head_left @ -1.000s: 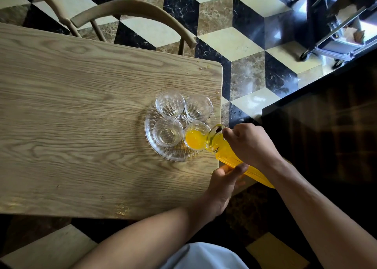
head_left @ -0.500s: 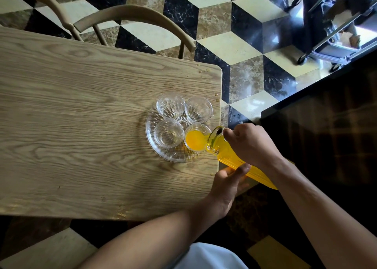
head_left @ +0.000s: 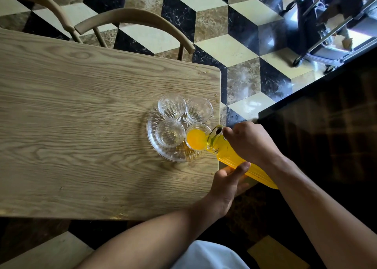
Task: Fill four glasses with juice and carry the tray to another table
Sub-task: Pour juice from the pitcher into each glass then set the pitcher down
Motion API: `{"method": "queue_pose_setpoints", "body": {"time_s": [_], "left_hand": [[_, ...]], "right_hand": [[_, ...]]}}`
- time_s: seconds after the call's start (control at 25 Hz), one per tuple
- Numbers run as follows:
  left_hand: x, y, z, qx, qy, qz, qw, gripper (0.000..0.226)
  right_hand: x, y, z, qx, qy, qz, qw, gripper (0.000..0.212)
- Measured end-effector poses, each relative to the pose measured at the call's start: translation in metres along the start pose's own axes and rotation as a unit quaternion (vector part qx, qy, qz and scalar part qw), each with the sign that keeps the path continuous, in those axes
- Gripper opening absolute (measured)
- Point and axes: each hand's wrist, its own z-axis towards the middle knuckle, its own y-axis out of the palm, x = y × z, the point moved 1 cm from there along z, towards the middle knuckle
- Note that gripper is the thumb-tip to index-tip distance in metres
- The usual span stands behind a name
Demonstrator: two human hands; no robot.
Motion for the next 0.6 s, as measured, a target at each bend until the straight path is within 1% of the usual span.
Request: {"method": "queue_pose_setpoints", "body": {"time_s": [0.08, 0.2, 0.24, 0.28, 0.4, 0.48, 0.52, 0.6], "left_hand": [[0.001, -0.001, 0.0, -0.002, 0.0, -0.004, 1.0, 0.044], [0.001, -0.003, 0.0, -0.006, -0.001, 0.005, 1.0, 0.03], [0.0, -0.004, 0.0, -0.006, 0.001, 0.01, 1.0, 0.029], [0.0, -0.004, 0.0, -0.006, 0.002, 0.017, 1.0, 0.033], [0.003, -0.005, 0.002, -0.006, 0.016, 0.046, 0.999, 0.064], [0.005, -0.008, 0.005, -0.003, 0.032, 0.072, 0.997, 0.079], [0.006, -0.01, 0.008, -0.003, 0.041, 0.085, 0.996, 0.082], [0.007, -0.013, 0.012, 0.008, 0.056, 0.102, 0.993, 0.08]], "right_hand": [[-0.001, 0.0, -0.001, -0.001, 0.004, 0.003, 1.0, 0.05], [-0.002, -0.001, -0.002, -0.007, 0.011, 0.013, 1.0, 0.05], [-0.003, -0.002, -0.002, -0.008, 0.013, 0.016, 1.0, 0.05], [-0.003, -0.003, -0.002, -0.009, 0.014, 0.019, 1.0, 0.05], [-0.003, -0.005, -0.003, -0.005, 0.022, 0.037, 0.999, 0.05], [-0.002, -0.007, -0.004, 0.0, 0.021, 0.049, 0.999, 0.052], [-0.001, -0.009, -0.004, 0.002, 0.019, 0.059, 0.998, 0.052], [0.001, -0.012, -0.005, 0.002, 0.013, 0.084, 0.996, 0.05]]}}
